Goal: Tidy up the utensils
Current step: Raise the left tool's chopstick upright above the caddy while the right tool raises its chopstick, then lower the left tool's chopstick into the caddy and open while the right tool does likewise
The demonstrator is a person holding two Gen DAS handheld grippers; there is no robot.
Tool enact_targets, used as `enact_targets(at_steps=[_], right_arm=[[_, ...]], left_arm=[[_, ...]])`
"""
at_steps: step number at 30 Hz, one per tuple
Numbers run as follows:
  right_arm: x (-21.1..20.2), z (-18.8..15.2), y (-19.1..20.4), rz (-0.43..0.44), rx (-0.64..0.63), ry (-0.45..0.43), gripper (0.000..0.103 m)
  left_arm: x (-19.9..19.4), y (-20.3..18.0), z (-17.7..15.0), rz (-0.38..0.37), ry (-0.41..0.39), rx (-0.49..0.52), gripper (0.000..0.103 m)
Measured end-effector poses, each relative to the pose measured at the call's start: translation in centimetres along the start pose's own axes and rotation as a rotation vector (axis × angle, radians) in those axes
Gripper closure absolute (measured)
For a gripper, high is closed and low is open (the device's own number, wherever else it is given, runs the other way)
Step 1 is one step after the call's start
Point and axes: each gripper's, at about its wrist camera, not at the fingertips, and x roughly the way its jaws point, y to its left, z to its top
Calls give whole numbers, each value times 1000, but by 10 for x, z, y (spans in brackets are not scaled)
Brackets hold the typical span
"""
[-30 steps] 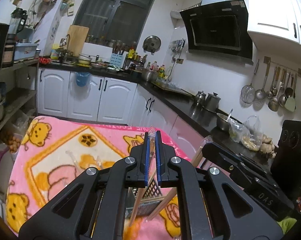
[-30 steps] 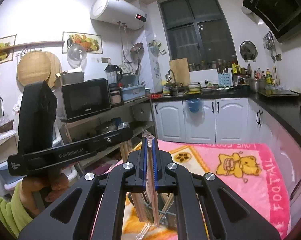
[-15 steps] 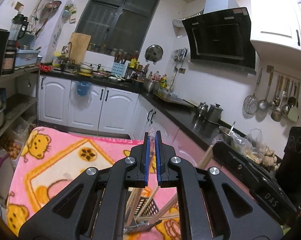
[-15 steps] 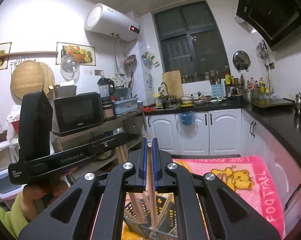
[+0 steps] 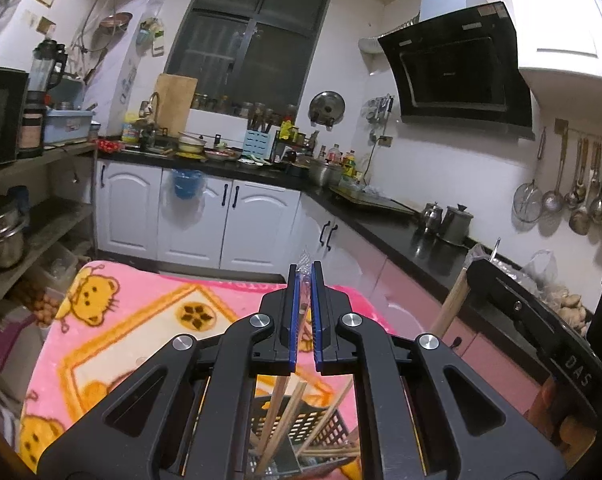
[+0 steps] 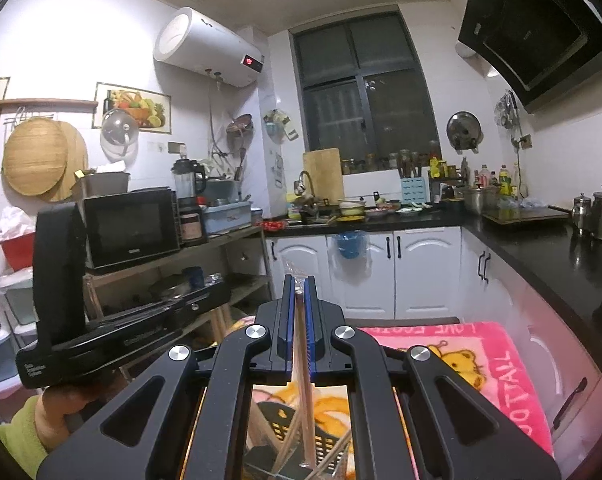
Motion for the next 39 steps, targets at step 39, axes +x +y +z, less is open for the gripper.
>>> enact_targets(at_steps=[39], right_arm=[[31,-67,-23,-53,64,133,97]], left_arm=[[25,21,-56,26,121,-12,100]])
